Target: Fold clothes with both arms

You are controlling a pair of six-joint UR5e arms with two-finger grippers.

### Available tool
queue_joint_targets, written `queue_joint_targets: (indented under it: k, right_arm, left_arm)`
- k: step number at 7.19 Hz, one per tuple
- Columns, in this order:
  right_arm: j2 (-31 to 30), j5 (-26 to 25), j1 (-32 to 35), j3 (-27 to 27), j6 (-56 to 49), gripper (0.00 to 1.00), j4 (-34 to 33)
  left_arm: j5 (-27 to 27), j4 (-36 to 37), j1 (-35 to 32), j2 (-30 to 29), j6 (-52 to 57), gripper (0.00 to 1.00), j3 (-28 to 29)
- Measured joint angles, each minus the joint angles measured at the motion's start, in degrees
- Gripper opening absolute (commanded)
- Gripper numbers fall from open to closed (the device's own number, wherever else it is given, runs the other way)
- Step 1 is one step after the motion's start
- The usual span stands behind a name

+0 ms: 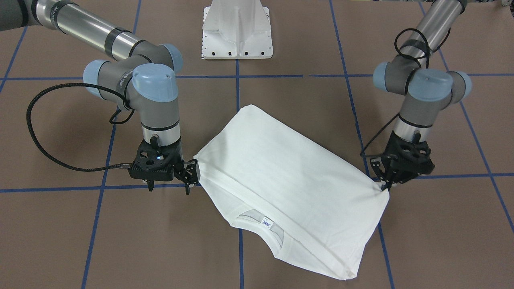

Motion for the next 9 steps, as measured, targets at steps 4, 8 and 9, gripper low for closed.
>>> queue_joint_targets:
  k: [4,8,9]
  right_arm:
    - [0.67,-0.2,-1.87,1.15,0.87,1.0,0.12]
    - [14.31,-2.76,-3.43,-18.96,9.27,0.88,11.1]
    - [17.4,-4.22,-4.07,-25.88,9.77,0.85,16.3]
  left_arm:
    - [4.53,-0.82,-3.9,-15.81,1.27,1.0,20.48]
    - [-2.02,-1.56,-4.51,-8.86,0.81,1.0,9.14]
    - [-2.39,-1.58,-4.52,-8.03,0.27,1.0,8.19]
